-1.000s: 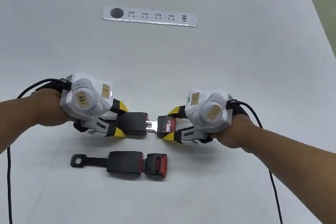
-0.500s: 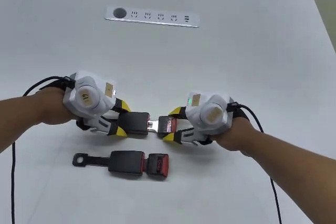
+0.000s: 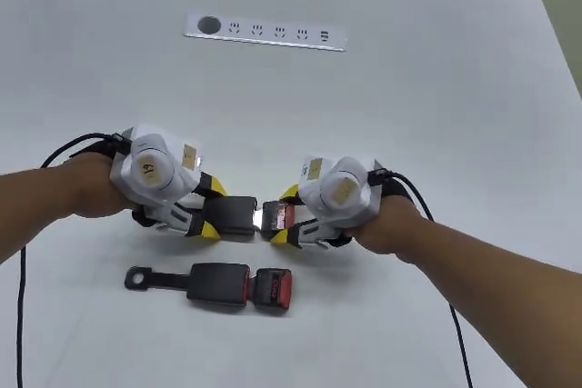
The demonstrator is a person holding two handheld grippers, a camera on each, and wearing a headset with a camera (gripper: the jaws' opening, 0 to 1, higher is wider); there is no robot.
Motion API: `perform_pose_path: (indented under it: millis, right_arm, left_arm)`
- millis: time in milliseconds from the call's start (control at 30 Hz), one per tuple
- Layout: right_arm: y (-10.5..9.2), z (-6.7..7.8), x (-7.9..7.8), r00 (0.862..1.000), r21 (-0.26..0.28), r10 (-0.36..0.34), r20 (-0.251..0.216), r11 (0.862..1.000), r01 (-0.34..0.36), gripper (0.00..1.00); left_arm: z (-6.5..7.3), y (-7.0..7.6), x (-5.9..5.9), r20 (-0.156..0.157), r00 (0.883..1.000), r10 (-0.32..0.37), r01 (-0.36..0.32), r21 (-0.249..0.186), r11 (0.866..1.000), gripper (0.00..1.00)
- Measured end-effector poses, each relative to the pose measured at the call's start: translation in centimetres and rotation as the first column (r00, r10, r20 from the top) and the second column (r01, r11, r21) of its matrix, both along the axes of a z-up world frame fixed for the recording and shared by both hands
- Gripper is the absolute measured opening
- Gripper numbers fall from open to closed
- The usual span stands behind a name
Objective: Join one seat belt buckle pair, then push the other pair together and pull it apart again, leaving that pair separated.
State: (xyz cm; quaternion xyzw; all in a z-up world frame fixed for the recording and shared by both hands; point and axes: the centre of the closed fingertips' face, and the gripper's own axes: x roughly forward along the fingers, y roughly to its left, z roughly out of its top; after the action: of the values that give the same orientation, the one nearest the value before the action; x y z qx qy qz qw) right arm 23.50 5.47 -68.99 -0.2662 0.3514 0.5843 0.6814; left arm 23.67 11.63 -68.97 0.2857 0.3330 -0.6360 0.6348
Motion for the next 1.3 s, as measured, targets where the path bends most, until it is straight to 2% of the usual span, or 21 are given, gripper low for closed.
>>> perform_pose_path:
  millis: [1300]
  right_arm:
    - [0.12, -0.3, 0.44, 1.0, 0.039, 0.004, 0.0, 0.999, -0.004, 0.33]
  left_arm:
    - [-0.09, 0.14, 0.05, 0.003, 1.0, -0.004, 0.004, 0.02, 1.0, 0.33]
